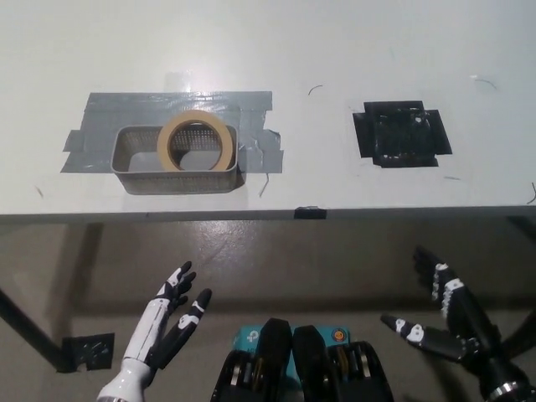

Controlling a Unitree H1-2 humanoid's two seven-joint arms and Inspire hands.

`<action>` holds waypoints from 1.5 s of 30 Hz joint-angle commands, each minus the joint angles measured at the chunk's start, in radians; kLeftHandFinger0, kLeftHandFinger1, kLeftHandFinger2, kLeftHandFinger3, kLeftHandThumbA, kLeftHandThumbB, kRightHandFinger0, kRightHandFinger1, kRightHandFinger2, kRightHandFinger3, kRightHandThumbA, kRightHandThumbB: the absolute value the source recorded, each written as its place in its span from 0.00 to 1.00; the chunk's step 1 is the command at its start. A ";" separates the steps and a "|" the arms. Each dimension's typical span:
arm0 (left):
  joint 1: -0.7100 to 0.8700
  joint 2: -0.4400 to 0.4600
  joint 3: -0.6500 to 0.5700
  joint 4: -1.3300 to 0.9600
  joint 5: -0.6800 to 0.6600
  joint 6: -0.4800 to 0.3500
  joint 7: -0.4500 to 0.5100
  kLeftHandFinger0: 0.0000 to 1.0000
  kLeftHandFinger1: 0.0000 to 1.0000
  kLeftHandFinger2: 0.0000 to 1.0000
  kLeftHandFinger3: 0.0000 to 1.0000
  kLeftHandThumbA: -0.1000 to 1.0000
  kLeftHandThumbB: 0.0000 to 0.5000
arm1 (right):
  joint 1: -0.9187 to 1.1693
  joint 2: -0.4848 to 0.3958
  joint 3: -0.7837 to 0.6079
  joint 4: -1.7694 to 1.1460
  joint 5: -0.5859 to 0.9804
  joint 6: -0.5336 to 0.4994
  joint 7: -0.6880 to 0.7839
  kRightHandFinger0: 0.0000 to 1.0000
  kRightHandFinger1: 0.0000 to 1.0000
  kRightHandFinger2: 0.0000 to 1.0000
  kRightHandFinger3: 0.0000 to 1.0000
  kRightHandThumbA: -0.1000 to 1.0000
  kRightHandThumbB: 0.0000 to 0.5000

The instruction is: The robot picks the tape placed on the black area with right hand and places it in the small grey container.

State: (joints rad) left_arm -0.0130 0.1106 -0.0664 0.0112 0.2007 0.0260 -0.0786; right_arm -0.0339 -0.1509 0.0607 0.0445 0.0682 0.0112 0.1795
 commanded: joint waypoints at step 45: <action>0.042 0.003 0.021 -0.024 0.011 -0.062 0.033 1.00 1.00 1.00 1.00 0.62 0.00 | -0.008 -0.016 0.051 0.020 -0.060 -0.148 0.044 1.00 1.00 1.00 1.00 0.86 0.52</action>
State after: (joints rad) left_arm 0.0284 0.1088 -0.0464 0.0088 0.2052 -0.0020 -0.0700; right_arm -0.0308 -0.1505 0.1055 0.0888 0.0297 -0.0967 0.2159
